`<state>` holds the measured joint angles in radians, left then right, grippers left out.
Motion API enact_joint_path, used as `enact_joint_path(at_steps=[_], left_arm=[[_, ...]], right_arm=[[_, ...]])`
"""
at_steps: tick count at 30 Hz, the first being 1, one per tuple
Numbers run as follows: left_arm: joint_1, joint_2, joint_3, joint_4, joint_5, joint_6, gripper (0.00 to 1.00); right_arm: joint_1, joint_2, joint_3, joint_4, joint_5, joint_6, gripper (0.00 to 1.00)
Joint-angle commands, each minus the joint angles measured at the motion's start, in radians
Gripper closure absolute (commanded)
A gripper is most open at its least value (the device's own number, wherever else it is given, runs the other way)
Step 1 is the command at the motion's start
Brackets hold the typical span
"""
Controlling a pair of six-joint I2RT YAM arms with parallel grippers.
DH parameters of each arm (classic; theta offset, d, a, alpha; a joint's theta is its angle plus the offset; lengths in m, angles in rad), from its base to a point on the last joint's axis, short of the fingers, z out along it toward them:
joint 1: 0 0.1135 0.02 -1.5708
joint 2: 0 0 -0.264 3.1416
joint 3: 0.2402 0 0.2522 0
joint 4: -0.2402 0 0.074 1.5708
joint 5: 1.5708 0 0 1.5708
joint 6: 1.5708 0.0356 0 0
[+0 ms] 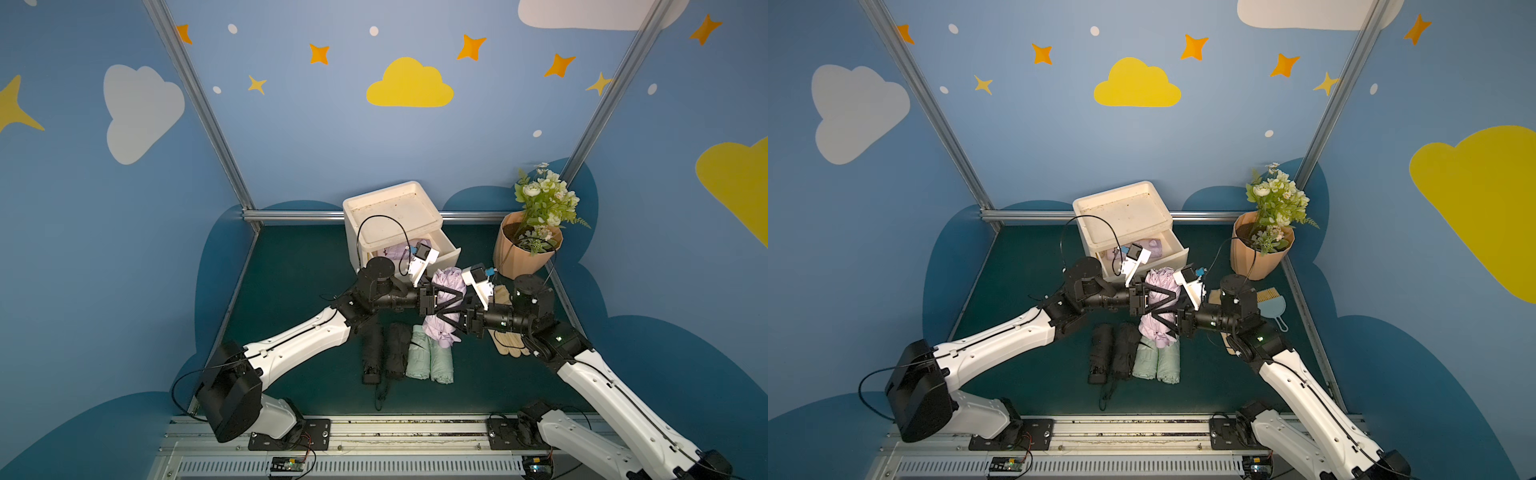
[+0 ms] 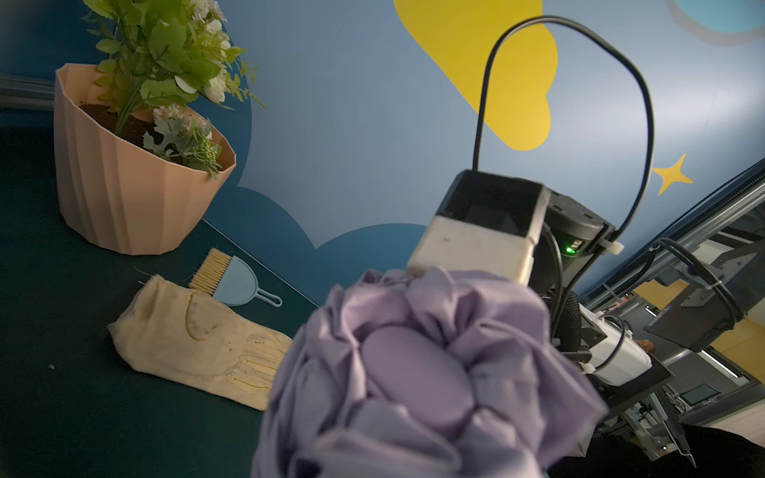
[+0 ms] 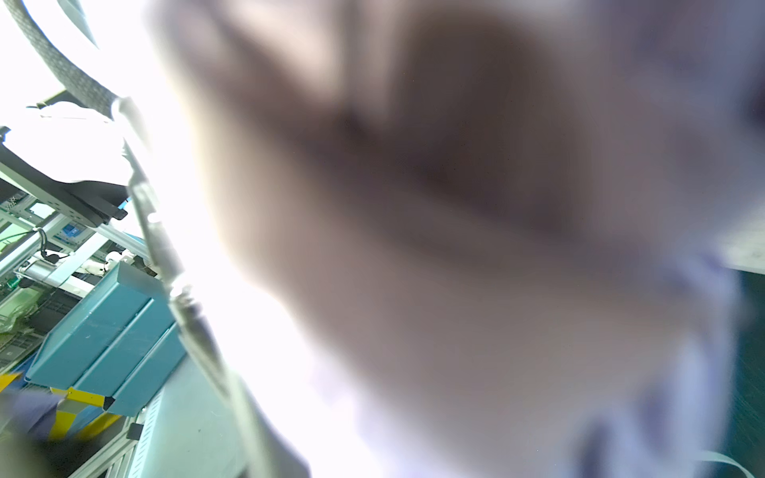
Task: Place the umbrella in the drawer by color
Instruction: Pick up the umbrella from the center of the board, then place the umbrella in the drawer.
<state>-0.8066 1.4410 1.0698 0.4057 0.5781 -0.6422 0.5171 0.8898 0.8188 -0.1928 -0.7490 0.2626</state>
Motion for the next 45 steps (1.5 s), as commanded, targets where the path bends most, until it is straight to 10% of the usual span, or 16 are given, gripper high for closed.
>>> enact_joint_path(at_steps=[1, 8, 21, 45], left_arm=[[-0.004, -0.038, 0.014, -0.034, -0.012, 0.031, 0.6], [0.001, -0.078, 0.089, -0.224, -0.061, 0.205, 0.84], [0.089, 0.048, 0.617, -0.698, -0.28, 0.852, 0.92], [0.234, 0.517, 1.012, -1.108, -0.319, 1.188, 0.97]], right_arm=[[-0.013, -0.022, 0.055, 0.028, 0.009, -0.025, 0.49], [-0.052, -0.06, 0.062, -0.062, 0.04, -0.071, 0.26], [-0.11, -0.233, -0.022, -0.151, 0.321, -0.121, 0.02], [-0.121, -0.261, -0.111, -0.148, 0.319, -0.112, 0.02]])
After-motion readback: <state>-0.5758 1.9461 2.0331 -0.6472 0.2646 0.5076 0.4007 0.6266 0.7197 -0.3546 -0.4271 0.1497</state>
